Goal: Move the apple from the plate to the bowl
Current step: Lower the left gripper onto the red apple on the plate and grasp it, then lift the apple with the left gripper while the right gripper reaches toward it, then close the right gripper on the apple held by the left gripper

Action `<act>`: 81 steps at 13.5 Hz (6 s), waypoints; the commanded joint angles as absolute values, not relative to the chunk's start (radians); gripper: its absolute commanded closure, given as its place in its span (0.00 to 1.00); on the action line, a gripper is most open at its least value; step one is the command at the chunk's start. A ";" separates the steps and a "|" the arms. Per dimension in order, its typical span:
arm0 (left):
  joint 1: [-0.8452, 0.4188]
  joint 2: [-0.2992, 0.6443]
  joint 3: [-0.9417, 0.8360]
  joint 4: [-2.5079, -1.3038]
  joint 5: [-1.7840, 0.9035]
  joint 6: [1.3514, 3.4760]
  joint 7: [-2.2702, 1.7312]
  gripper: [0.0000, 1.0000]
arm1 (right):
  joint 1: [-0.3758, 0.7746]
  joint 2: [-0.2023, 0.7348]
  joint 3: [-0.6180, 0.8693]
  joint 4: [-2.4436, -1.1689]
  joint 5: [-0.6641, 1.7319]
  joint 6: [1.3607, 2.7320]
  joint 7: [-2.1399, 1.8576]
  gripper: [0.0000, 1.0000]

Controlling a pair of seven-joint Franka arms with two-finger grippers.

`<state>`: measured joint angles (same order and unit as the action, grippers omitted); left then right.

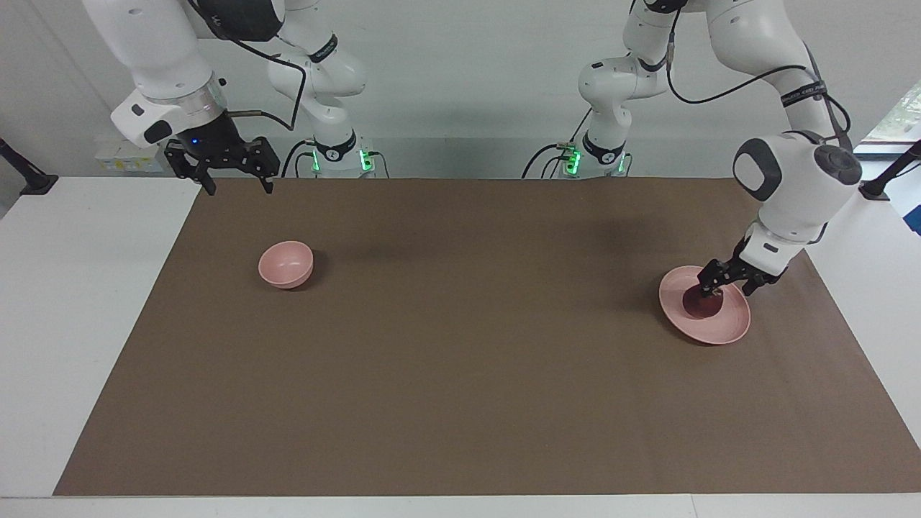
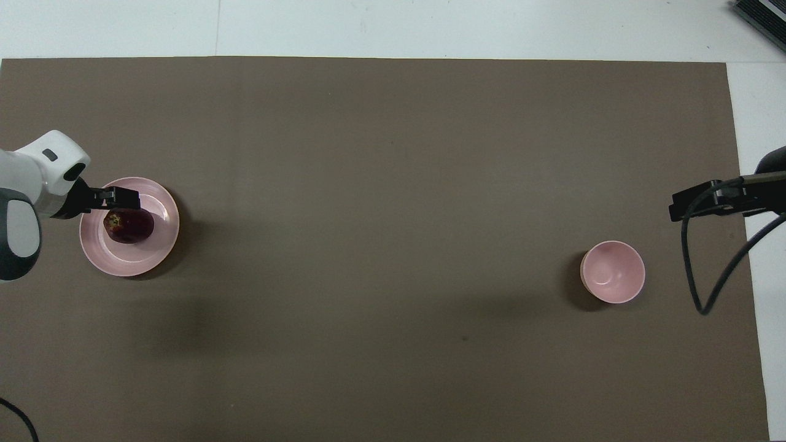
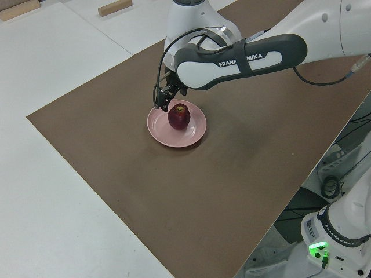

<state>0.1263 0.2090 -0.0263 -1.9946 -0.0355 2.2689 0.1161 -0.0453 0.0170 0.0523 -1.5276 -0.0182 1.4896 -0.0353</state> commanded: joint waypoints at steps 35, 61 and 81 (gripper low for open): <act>0.115 0.112 -0.064 -1.781 -0.492 1.737 0.279 1.00 | 0.161 0.106 0.075 -1.713 0.896 1.837 1.113 0.00; 0.025 0.063 -0.215 -1.802 -1.046 1.799 0.287 1.00 | 0.522 0.278 0.075 -1.634 1.020 2.381 1.641 0.00; 0.003 0.041 -0.209 -1.778 -0.937 1.781 0.164 0.00 | 0.532 0.264 0.075 -1.631 1.012 2.378 1.592 1.00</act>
